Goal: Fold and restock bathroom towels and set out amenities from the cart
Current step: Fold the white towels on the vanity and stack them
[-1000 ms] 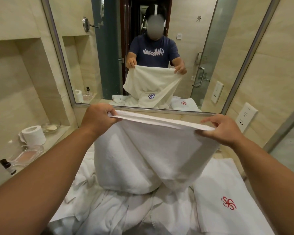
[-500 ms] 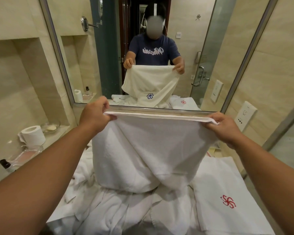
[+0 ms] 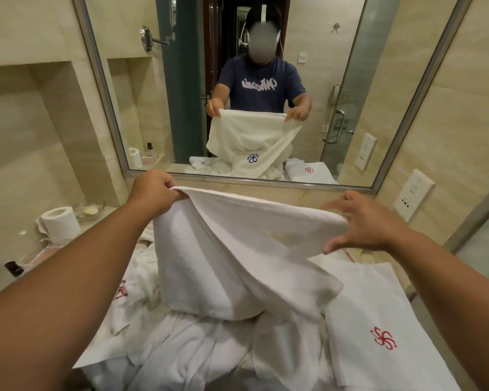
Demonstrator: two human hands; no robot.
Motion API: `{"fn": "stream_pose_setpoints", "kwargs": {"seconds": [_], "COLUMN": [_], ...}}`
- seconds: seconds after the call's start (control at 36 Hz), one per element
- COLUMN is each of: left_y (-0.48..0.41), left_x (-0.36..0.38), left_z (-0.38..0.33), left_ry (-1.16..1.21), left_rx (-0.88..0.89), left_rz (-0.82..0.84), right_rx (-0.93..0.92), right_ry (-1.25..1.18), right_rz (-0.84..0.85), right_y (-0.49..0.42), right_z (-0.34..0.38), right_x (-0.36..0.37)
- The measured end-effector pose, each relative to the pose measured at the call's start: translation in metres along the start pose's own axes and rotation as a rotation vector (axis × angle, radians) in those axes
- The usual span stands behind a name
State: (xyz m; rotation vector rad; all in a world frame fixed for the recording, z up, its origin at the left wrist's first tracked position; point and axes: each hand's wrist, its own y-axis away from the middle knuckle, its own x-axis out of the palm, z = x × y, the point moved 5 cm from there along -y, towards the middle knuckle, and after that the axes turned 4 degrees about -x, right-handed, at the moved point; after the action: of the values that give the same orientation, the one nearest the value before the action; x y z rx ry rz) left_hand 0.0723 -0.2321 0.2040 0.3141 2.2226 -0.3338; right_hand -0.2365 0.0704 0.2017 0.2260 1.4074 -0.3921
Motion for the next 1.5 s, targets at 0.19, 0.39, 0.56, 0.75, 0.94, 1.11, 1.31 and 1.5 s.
{"fn": "stream_pose_setpoints", "kwargs": {"seconds": [0.19,0.39,0.56,0.75,0.94,1.11,1.31,1.5], "left_y": [0.008,0.015,0.017,0.020,0.023,0.021,0.014,0.006], "left_x": [0.013,0.026,0.030,0.034,0.033,0.027,0.023,0.023], "left_z": [-0.015,-0.037,-0.057,-0.075,-0.088,-0.091,-0.097,-0.092], "left_ry": [0.277,0.337,0.319,0.307,0.299,0.310,0.317,0.325], "left_rx": [0.000,0.032,0.021,0.064,0.092,0.112,0.110,0.065], "left_rz": [0.054,0.016,-0.018,-0.027,-0.021,-0.038,-0.059,-0.084], "right_rx": [0.061,0.284,0.170,0.088,0.100,0.158,-0.006,-0.295], "right_ry": [-0.071,-0.642,-0.586,-0.631,-0.435,-0.354,-0.419,-0.046], "right_rz": [-0.162,-0.279,-0.036,0.176,0.066,-0.125,-0.210,-0.343], "right_y": [0.000,0.005,0.012,0.018,0.011,-0.002,0.006,0.021], "right_z": [-0.015,-0.009,0.063,0.128,0.146,0.135,0.137,0.136], "right_x": [0.033,0.100,0.155,0.218,0.241,0.244,0.253,0.271]}}
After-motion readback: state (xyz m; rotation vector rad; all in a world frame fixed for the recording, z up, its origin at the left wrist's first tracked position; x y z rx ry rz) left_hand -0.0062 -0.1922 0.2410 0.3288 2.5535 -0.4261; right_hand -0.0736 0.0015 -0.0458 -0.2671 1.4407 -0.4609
